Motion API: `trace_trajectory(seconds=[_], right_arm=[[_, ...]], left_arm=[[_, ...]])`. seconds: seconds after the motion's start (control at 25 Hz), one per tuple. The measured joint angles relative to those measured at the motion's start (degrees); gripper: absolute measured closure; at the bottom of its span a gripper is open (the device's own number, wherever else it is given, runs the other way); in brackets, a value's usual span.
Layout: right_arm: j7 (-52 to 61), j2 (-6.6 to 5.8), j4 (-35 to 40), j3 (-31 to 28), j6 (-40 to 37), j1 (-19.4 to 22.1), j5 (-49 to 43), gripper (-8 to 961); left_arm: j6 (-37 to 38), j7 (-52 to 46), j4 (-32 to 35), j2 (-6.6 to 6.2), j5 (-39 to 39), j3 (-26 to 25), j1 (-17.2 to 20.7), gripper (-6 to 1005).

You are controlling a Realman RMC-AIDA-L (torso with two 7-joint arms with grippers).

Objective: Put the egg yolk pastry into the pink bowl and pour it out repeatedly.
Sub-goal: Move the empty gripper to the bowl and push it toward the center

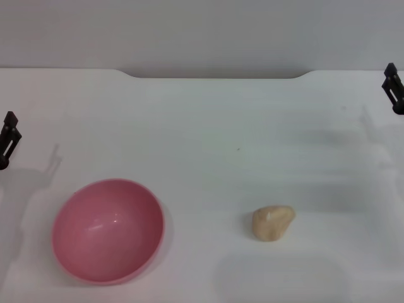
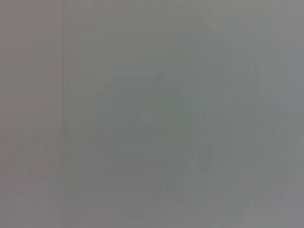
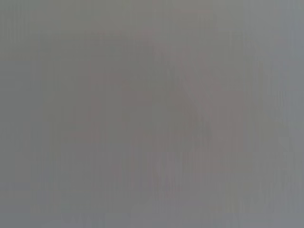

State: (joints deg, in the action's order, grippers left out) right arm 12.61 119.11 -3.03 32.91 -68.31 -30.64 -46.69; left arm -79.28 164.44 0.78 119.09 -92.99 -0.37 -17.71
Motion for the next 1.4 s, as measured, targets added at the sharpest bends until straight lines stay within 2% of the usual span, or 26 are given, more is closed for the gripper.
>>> trace_trajectory(seconds=[0.44,0.76,0.92,1.12,1.24,1.32,1.4], right_arm=[[0.0,0.00,0.9,0.0,-0.4,-0.9,0.2,289],[0.2,0.03,1.3,-0.1,-0.3,-1.7,0.4,289],[0.2,0.11,1.2,-0.8,-0.2,-1.9,0.4,289],[0.3,0.13,1.0,-2.1,-0.3,-2.2,0.5,289],[0.3,0.15,0.9,-2.2,-0.4,-2.4,0.5,289],[0.3,0.16,0.9,-2.2,-0.4,-2.5,0.5,290],[0.3,0.16,0.9,-2.2,-0.3,-2.6,0.5,290]], left_arm=[[2.2,-0.6,-0.5,0.00,0.0,-2.4,-0.8,213],[2.7,-1.1,-0.9,0.00,0.0,-7.8,-1.9,213],[3.3,-7.9,2.0,-0.24,0.0,-9.5,-3.9,213],[8.3,-22.3,10.7,-0.66,2.6,-8.9,-8.6,213],[14.2,-35.2,17.7,-1.16,7.1,-4.7,-11.9,214],[19.9,-47.6,23.9,-1.49,10.1,3.5,-13.3,214],[24.8,-61.1,30.2,-2.08,12.1,15.6,-13.4,214]])
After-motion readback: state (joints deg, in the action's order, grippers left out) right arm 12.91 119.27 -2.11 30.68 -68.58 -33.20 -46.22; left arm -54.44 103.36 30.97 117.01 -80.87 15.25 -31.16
